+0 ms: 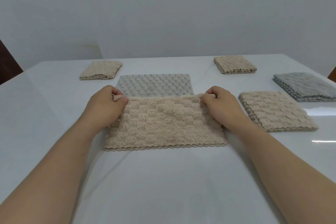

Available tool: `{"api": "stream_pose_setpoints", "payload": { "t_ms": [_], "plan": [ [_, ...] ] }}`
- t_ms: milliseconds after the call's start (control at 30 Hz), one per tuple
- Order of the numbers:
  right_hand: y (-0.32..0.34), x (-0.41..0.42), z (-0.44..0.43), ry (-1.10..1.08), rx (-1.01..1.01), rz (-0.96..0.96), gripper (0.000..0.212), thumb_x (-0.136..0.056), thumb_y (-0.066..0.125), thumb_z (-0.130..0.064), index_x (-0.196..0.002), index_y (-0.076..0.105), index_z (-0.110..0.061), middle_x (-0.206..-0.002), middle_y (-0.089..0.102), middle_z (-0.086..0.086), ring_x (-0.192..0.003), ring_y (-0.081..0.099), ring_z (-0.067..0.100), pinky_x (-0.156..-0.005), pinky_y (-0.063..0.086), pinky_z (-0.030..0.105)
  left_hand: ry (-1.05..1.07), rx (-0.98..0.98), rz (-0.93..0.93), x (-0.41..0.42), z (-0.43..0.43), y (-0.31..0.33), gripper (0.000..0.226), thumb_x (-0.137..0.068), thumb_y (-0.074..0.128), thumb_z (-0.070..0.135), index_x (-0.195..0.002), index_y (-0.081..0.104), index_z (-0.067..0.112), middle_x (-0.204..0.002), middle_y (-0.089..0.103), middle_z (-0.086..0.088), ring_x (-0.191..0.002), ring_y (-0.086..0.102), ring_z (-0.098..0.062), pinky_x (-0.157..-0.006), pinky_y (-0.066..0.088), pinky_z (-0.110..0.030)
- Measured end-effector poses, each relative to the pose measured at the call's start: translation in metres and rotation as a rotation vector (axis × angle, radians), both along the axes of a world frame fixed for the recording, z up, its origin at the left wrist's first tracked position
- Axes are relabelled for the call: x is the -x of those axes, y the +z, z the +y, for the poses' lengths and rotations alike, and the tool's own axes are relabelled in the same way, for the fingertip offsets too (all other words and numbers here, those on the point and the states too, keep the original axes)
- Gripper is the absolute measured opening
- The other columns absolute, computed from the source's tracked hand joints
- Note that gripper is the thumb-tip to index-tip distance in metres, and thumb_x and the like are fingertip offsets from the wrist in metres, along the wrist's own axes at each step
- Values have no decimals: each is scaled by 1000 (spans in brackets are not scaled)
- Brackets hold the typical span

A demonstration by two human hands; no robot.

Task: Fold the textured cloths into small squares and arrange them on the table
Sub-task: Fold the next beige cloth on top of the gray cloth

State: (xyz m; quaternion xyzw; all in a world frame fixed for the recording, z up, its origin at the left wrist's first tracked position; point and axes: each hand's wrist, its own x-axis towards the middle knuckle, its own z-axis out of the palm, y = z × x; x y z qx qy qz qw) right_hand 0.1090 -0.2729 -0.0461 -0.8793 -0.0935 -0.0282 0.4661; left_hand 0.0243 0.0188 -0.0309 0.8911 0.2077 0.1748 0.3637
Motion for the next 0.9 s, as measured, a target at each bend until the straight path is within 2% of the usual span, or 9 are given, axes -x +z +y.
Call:
{"api": "stream_pose_setpoints", "payload": {
  "t_ms": [67, 167, 233, 367, 500, 567, 633, 767, 900],
  "plan": [
    [6, 3, 0, -33, -102, 6, 16, -93, 54, -25, -88, 66, -15, -84, 68, -2, -74, 59, 15, -65, 44, 30, 20, 161, -85, 3, -3, 4, 17, -90, 73, 29, -99, 63, 20, -92, 68, 0, -75, 62, -17, -63, 48, -32],
    [13, 9, 0, -94, -225, -9, 15, -91, 58, -23, -90, 69, -13, -86, 72, 0, -68, 59, 8, -61, 45, 26, 36, 349, -199, 5, -7, 9, 26, -85, 80, 28, -101, 62, 19, -94, 73, -3, -87, 72, -28, -73, 61, -44],
    [18, 12, 0, -136, -322, -23, 12, -90, 60, -22, -89, 68, -13, -79, 70, -1, -54, 52, 3, -55, 42, 24, 49, 357, -262, 6, -10, 10, 29, -84, 82, 31, -102, 61, 21, -92, 75, -3, -90, 73, -30, -65, 62, -40],
    [27, 18, 3, -177, -514, -43, 5, -85, 62, -13, -86, 63, -18, -69, 59, -2, -38, 36, 3, -41, 33, 18, 94, 350, -410, 8, -20, 13, 30, -83, 82, 36, -101, 59, 28, -92, 76, -5, -85, 73, -23, -78, 59, -43],
    [34, 27, 5, -163, -670, -67, 24, -82, 66, -5, -97, 60, -23, -75, 50, 11, -50, 33, 13, -39, 26, 18, 148, 359, -546, 9, -34, 14, 25, -89, 75, 34, -101, 54, 28, -77, 73, 8, -72, 65, -8, -79, 54, -35],
    [36, 31, 6, -128, -684, -76, 25, -85, 65, -7, -102, 59, -23, -76, 50, 11, -52, 33, 16, -39, 26, 19, 156, 367, -589, 10, -41, 15, 20, -92, 69, 25, -103, 52, 25, -62, 66, 16, -61, 58, 1, -69, 48, -20],
    [36, 36, 8, -76, -671, -90, 21, -91, 64, -12, -106, 58, -25, -77, 51, 11, -48, 33, 15, -39, 27, 19, 142, 366, -613, 13, -47, 16, 19, -92, 64, 17, -104, 50, 22, -57, 60, 13, -54, 52, 3, -59, 42, -12],
    [35, 42, 9, 39, -608, -167, 18, -97, 61, -15, -109, 57, -27, -59, 43, 4, -45, 34, 13, -42, 33, 23, 73, 291, -653, 20, -61, 20, 20, -95, 63, 11, -103, 45, 15, -65, 54, 6, -51, 48, 1, -53, 37, -8],
    [36, 48, 13, 155, -508, -277, 19, -100, 60, -16, -105, 65, -33, -58, 49, -7, -51, 46, 18, -55, 46, 38, -62, 196, -685, 24, -70, 18, 16, -98, 60, 8, -97, 46, 15, -61, 52, 14, -51, 45, -3, -50, 35, -13]
  ]
}}
